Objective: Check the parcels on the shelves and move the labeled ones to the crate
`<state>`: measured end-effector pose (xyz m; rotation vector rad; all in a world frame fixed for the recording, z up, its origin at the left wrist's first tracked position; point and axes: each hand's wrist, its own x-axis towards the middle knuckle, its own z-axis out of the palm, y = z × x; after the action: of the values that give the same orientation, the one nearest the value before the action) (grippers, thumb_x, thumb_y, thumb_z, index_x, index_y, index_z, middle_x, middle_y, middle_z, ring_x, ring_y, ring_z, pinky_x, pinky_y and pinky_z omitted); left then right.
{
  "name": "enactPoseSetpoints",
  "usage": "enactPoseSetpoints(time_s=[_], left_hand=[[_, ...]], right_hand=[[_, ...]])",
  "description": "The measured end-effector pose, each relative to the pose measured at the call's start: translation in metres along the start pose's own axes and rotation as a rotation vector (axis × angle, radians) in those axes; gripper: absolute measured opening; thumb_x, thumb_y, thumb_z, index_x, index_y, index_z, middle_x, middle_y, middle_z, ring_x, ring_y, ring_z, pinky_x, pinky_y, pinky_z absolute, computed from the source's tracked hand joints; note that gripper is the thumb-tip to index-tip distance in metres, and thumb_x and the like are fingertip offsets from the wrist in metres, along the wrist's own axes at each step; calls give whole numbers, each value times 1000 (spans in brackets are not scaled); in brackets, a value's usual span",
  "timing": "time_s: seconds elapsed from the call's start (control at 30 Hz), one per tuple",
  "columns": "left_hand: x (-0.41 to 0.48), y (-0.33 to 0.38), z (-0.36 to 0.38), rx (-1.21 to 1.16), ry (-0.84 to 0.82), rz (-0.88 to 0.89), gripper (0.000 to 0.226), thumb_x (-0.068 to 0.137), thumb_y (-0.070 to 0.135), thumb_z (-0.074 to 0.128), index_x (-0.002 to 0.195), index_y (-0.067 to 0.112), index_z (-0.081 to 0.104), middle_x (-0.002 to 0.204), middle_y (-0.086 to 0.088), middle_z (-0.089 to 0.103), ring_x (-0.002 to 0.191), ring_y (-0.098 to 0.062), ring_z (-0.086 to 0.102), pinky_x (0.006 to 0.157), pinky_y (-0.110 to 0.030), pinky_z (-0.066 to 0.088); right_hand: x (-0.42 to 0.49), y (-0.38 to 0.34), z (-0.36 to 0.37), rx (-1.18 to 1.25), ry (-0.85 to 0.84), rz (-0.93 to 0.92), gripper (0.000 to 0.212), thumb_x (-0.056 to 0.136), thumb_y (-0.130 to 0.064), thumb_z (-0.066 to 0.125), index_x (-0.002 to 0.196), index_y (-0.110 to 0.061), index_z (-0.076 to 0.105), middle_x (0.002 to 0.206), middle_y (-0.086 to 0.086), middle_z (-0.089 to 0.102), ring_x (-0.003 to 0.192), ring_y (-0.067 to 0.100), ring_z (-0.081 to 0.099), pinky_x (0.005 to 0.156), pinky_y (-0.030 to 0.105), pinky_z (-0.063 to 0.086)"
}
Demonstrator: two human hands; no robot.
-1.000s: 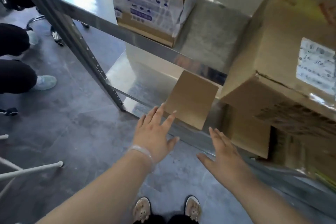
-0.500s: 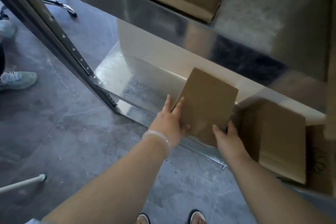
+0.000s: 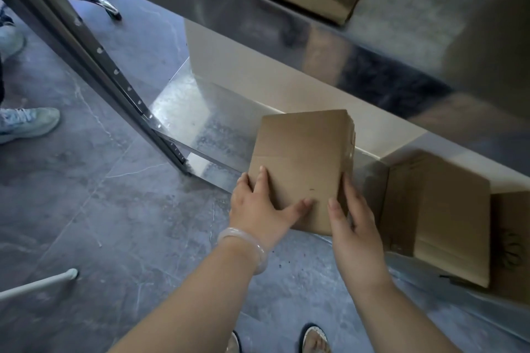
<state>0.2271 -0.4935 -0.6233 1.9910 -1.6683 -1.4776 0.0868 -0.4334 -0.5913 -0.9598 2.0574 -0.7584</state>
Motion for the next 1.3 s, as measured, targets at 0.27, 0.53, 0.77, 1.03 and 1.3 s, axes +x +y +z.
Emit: enactPoseSetpoints(time_s=[0.27, 0.53, 0.77, 1.03, 1.3], left_hand=[[-4, 17, -13, -137, -21, 74, 111, 53, 80, 60, 151, 47, 19, 162, 5, 12, 149, -11, 8, 121, -36, 16], [-12, -4, -20, -440, 142, 193, 49, 92, 31, 63, 128, 59, 48, 131, 22, 54, 120, 4, 53, 105, -26, 43], [-16, 0, -22, -246, 174, 137, 70, 88, 45, 66, 150, 33, 35, 129, 16, 46, 98, 16, 46, 80, 1, 34], [-2, -19, -27, -358, 101, -32, 62, 58, 74, 71, 113, 45, 60, 117, 10, 63, 109, -12, 61, 96, -38, 51], [8, -26, -27, -426, 9, 15, 65, 84, 55, 60, 144, 52, 36, 137, 19, 53, 124, -4, 53, 108, -37, 44]], right_hand=[[1, -9, -1, -49, -63, -185, 39, 99, -44, 39, 134, -58, 34, 146, -28, 29, 138, 3, 27, 115, 33, 25], [1, -14, 5, 111, -198, 33, 61, 96, -41, 51, 150, -45, 21, 146, -21, 39, 126, -1, 39, 101, 25, 30], [-15, -12, 10, -30, -204, -205, 56, 96, -38, 52, 142, -54, 25, 147, -27, 28, 133, -14, 23, 105, 11, 21], [-12, -12, 19, -77, -304, -248, 45, 100, -36, 45, 139, -53, 29, 147, -35, 23, 136, -16, 15, 113, 18, 16], [21, 10, 1, -112, -206, 84, 61, 96, -40, 53, 149, -43, 24, 156, -8, 25, 140, 13, 30, 112, 34, 28]])
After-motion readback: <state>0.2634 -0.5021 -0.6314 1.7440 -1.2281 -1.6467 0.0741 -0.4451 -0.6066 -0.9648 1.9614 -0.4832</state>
